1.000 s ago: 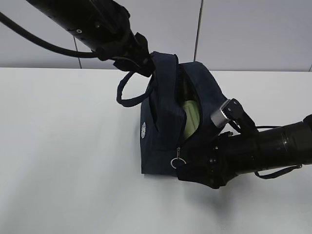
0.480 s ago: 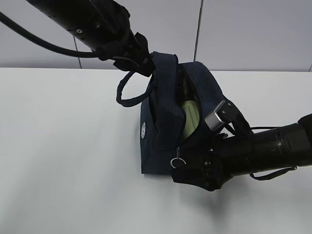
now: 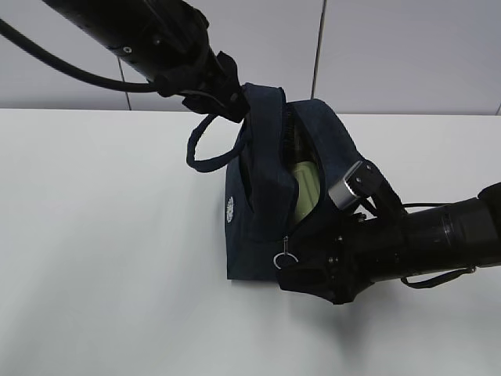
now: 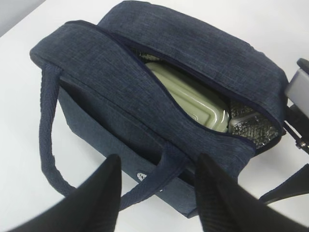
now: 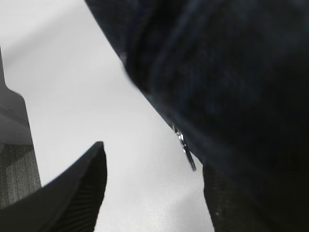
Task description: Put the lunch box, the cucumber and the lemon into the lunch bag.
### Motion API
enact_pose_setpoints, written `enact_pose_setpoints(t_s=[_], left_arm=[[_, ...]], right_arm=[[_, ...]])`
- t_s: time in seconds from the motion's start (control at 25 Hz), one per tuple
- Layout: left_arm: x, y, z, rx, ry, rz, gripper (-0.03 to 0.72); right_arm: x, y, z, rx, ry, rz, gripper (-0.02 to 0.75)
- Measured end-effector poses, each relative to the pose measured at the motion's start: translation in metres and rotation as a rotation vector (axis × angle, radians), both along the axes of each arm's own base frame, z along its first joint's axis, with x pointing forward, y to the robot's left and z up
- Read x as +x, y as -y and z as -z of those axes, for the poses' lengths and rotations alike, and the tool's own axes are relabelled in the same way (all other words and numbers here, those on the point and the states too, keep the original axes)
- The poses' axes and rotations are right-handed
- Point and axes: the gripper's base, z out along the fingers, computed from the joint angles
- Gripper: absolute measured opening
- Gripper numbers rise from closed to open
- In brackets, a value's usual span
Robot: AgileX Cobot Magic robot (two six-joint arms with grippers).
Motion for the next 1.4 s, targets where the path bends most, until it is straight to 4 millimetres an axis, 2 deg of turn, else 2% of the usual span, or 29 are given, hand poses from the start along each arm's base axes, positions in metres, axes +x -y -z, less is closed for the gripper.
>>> enact_pose_setpoints(t_s=[0.28,0.48,0.84,1.0,1.24,1.4], left_arm=[[0.0,0.0,0.0,-0.001,0.001,0.0,0.344],[0.0,0.0,0.0,-0.002,0.003,-0.001,0.344],[0.001,0.0,0.0,0.0,0.008,-0.001,0.344],[0.001,0.0,0.0,0.001,0.01,-0.001,0.344],[0.001,0.0,0.0,0.001,0.01,-0.001,0.344],[0.001,0.0,0.0,0.002,0.011,-0.001,0.344]], right_arm=[[0.001,0.0,0.002,-0.002,-0.007,0.004,0.47],[0.001,-0.002,0.015,0.041,-0.063,0.011,0.466],[0.006,-0.005,0.014,0.071,-0.068,0.013,0.453],[0.006,-0.005,0.014,0.075,-0.077,0.021,0.402],[0.007,-0.005,0.014,0.077,-0.08,0.024,0.26],[0.007,-0.005,0.014,0.077,-0.08,0.024,0.213]])
